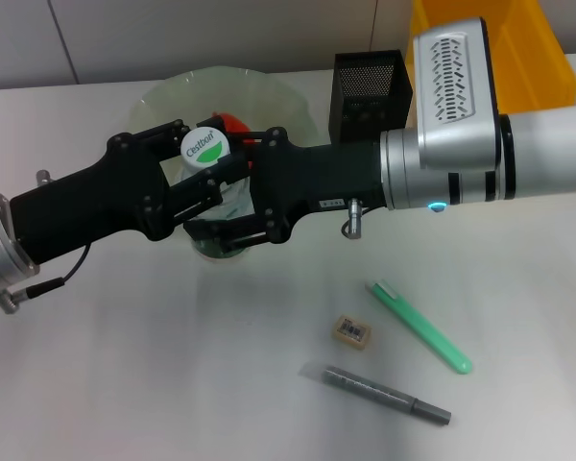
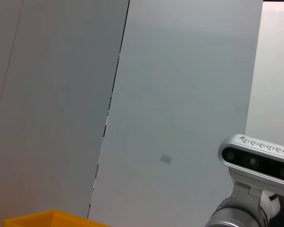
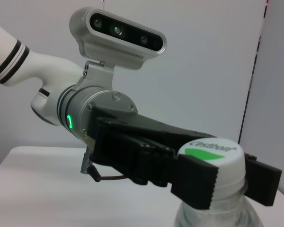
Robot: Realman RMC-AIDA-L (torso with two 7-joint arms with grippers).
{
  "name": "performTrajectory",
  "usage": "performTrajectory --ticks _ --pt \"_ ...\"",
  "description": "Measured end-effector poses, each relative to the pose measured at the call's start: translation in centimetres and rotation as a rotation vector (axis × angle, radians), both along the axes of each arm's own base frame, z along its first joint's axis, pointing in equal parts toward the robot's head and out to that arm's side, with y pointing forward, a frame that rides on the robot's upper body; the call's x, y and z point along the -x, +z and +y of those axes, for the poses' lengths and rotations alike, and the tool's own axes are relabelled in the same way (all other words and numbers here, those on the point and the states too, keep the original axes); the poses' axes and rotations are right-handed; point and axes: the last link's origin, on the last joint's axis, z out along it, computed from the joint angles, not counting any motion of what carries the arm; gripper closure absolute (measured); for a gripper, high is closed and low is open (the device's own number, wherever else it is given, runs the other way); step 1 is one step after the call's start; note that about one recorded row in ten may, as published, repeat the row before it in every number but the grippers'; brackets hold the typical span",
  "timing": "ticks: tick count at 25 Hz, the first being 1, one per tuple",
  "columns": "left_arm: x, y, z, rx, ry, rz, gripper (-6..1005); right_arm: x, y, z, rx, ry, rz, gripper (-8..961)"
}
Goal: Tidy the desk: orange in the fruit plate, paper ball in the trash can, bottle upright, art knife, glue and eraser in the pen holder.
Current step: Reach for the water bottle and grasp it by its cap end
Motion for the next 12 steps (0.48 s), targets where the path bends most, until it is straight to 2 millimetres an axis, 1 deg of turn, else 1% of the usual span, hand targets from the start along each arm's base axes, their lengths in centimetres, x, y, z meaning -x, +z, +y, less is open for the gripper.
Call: performTrajectory --ticks 12 --pt "-0.31 0.24 0.5 0.003 -0.001 0.009 518 -0.38 0.1 -0.19 0.009 -0.024 0.008 172"
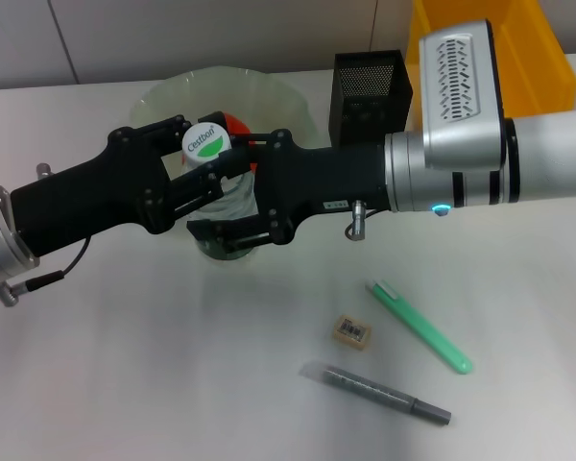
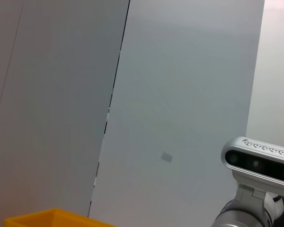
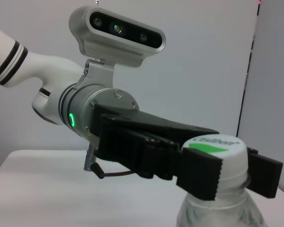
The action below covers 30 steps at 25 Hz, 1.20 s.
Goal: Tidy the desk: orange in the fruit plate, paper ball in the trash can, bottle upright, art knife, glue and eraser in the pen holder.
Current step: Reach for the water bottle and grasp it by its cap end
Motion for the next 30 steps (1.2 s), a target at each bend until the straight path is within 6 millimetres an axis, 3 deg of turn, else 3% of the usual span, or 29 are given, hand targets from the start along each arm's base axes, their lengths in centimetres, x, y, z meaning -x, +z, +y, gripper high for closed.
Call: performTrajectory --ticks 30 --pt "-0.45 0.64 0.68 -0.011 -0.015 0.034 534 -0.27 0.68 -0.44 0.025 -0.034 0.01 174"
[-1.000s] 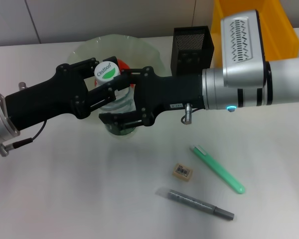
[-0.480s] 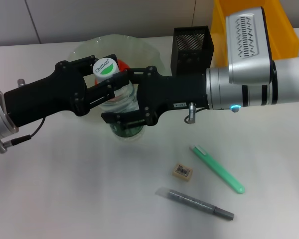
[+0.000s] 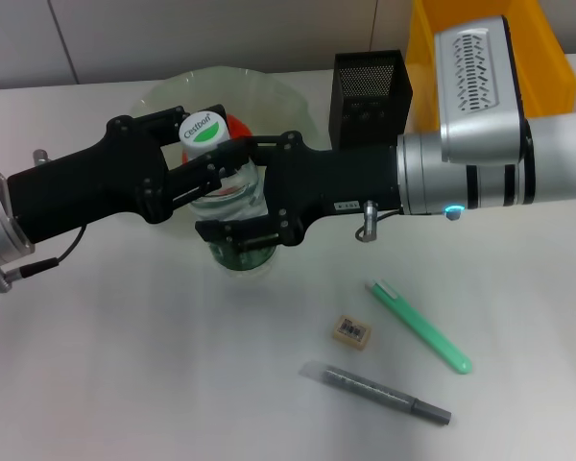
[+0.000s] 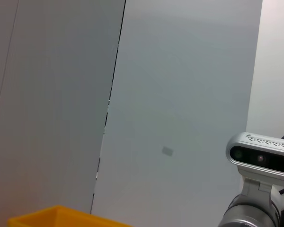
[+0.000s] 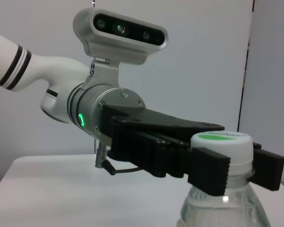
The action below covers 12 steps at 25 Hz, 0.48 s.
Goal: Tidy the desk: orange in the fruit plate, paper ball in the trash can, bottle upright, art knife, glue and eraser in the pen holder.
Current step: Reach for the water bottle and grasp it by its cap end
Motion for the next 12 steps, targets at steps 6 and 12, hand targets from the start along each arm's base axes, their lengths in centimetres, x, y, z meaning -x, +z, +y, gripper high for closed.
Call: performTrajectory --ticks 6,12 --pt "-0.18 -0.01 0.01 0.004 -0.015 0.016 537 -0.24 0.0 -0.18 0.0 -0.009 0.006 174" --pt "-0.23 0.0 0.03 0.008 -0.021 0.028 539 -0.24 0.01 -0.15 -0.002 -0.009 0.005 174"
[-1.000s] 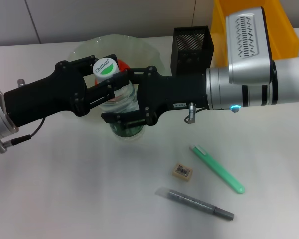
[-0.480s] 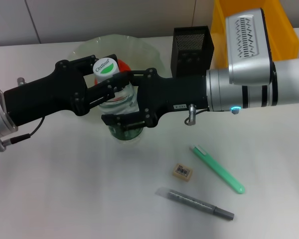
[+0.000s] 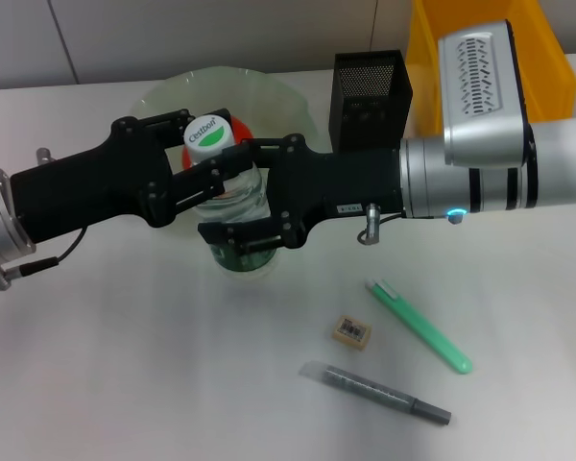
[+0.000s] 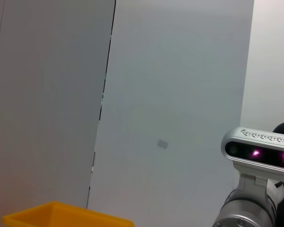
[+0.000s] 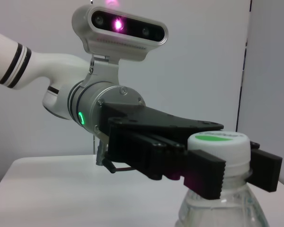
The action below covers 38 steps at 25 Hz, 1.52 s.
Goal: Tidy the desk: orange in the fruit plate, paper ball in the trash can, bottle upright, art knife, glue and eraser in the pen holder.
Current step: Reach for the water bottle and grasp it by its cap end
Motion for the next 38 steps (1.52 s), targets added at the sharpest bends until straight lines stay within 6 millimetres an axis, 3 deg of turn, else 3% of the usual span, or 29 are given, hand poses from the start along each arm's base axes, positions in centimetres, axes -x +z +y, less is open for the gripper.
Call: performTrajectory --ticks 38 --pt "-0.06 -0.02 0.45 0.0 0.017 0.014 546 -0.13 0.5 0.1 -0.021 -0.012 0.003 175"
